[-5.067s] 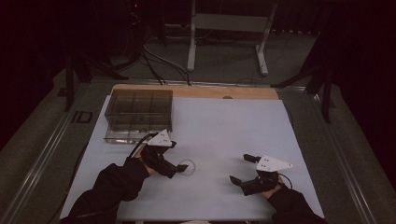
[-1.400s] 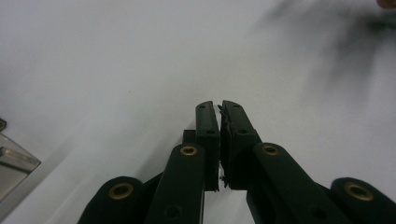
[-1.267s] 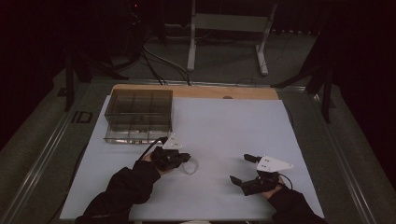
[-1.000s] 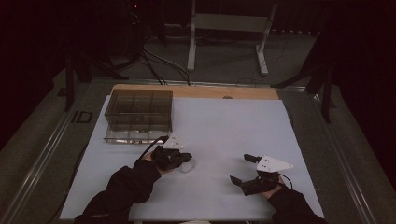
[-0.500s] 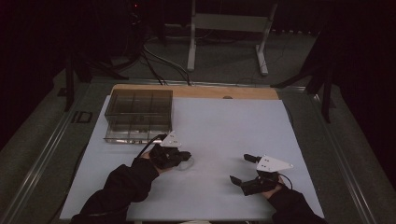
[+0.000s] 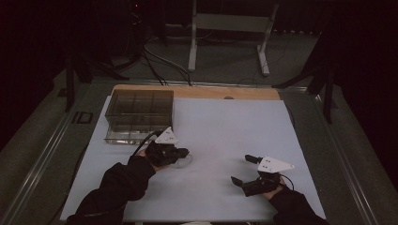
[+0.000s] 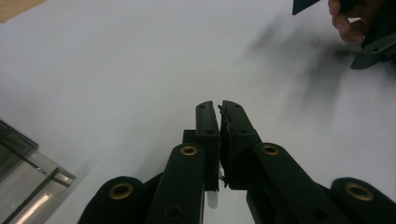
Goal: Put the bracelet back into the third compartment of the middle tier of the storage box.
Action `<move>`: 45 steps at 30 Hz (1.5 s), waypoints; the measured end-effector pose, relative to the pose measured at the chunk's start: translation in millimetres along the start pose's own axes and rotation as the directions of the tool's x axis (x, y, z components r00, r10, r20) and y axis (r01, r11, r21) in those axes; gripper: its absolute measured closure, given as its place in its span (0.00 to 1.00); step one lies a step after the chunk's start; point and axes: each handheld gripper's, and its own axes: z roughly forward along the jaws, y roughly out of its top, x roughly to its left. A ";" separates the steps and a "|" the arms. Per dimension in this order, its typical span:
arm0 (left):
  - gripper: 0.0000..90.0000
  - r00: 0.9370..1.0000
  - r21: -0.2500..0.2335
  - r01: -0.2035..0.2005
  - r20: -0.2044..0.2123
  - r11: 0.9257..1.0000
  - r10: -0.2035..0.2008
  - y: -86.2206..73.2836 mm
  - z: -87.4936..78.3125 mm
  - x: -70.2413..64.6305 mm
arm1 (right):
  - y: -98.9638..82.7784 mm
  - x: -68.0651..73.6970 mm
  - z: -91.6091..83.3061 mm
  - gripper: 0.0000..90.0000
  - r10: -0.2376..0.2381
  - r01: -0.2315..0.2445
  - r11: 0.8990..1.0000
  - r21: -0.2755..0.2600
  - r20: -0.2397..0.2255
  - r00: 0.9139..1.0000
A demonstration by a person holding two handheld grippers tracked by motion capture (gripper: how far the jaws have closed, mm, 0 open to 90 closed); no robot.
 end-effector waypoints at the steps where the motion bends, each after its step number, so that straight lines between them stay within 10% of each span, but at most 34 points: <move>1: 0.98 1.000 -0.002 0.001 -0.001 1.000 -0.001 0.3 -1.3 0.8 | 0.0 -0.1 0.1 0.02 0.000 0.000 1.000 0.000 0.000 1.000; 45: 0.98 0.995 -0.046 0.018 -0.097 0.999 -0.022 14.8 -49.6 30.8 | 0.1 0.3 0.3 0.02 -0.002 0.002 1.000 -0.002 0.001 1.000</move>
